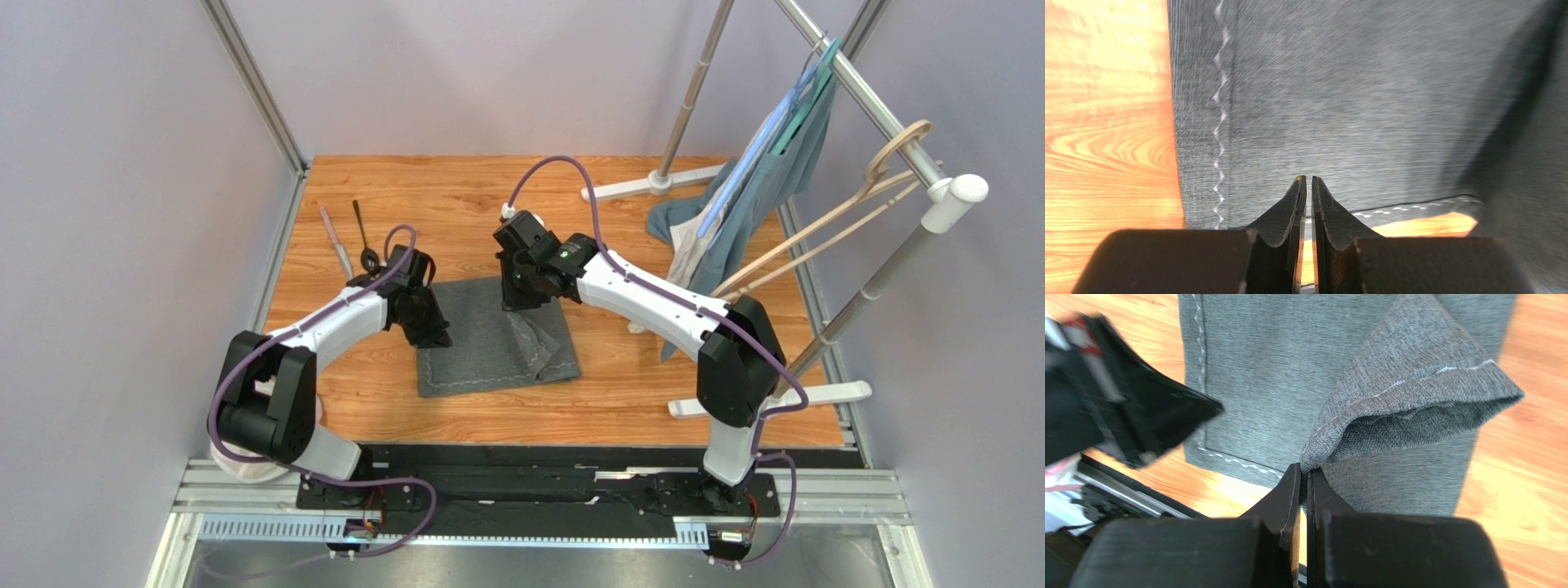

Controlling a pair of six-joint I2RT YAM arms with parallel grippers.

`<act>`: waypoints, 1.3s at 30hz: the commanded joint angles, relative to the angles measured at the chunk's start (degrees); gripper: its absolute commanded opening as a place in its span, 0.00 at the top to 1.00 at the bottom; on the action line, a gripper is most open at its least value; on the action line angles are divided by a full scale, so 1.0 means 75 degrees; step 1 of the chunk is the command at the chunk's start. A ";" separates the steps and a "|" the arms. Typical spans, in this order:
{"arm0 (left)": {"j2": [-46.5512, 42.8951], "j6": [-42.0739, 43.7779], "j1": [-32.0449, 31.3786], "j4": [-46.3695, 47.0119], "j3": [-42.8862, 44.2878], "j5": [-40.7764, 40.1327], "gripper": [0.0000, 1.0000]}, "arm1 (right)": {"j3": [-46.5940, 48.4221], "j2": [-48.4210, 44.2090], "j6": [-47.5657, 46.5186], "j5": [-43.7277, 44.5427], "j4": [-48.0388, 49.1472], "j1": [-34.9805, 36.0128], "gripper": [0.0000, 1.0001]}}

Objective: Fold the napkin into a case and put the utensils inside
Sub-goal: Fold the rectangle-folded napkin at the center of the board.

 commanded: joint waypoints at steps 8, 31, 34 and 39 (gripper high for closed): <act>0.0275 0.0131 -0.0020 0.0466 -0.0396 -0.0037 0.85 | 0.1055 0.0828 0.0998 -0.0283 0.0229 0.0358 1.00; -0.0489 0.0307 0.0261 -0.0238 -0.0502 -0.0530 0.89 | 0.1782 0.1777 0.1221 -0.0530 0.0405 0.0499 1.00; -0.0207 0.0283 0.0261 0.0008 -0.0619 -0.0354 0.90 | 0.1887 0.1871 0.1256 -0.0565 0.0394 0.0569 1.00; 0.0017 0.0354 0.0249 0.0056 -0.0550 -0.0529 0.91 | 0.2297 0.2116 0.1291 -0.0611 0.0382 0.0710 1.00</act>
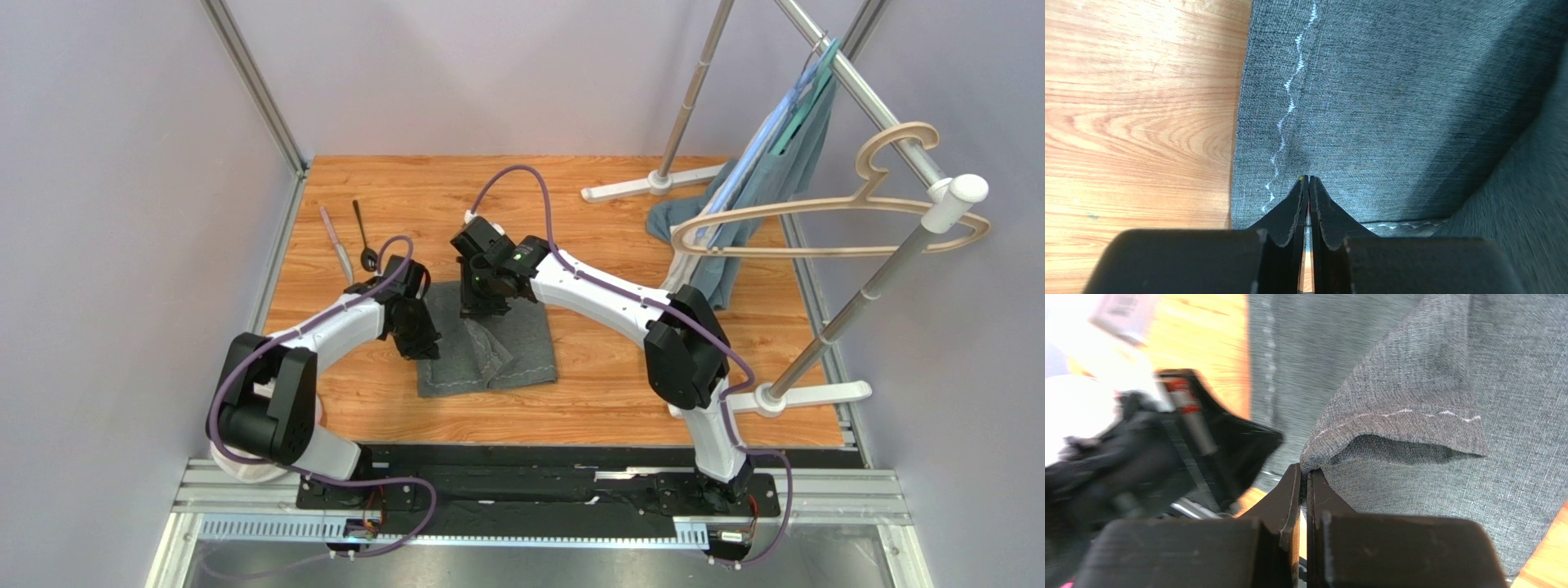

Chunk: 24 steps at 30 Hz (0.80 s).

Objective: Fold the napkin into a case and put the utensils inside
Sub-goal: Fold the rectangle-folded napkin at the center of the board.

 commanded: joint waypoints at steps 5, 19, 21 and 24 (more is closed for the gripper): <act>-0.0068 0.0173 0.0028 0.0137 0.0022 -0.0013 0.91 | 0.0868 0.0577 0.0166 -0.0216 0.0259 0.0203 1.00; -0.0431 0.0185 0.0028 0.0044 -0.0049 -0.0060 0.91 | 0.1196 0.0858 0.0166 -0.0099 0.0248 0.0203 1.00; -0.0455 0.0173 0.0028 0.0044 -0.0095 -0.0060 0.91 | 0.1243 0.0917 0.0190 -0.0122 0.0259 0.0203 1.00; -0.0455 0.0173 0.0028 0.0055 -0.0119 -0.0025 0.91 | 0.1278 0.1022 0.0201 -0.0192 0.0283 0.0203 1.00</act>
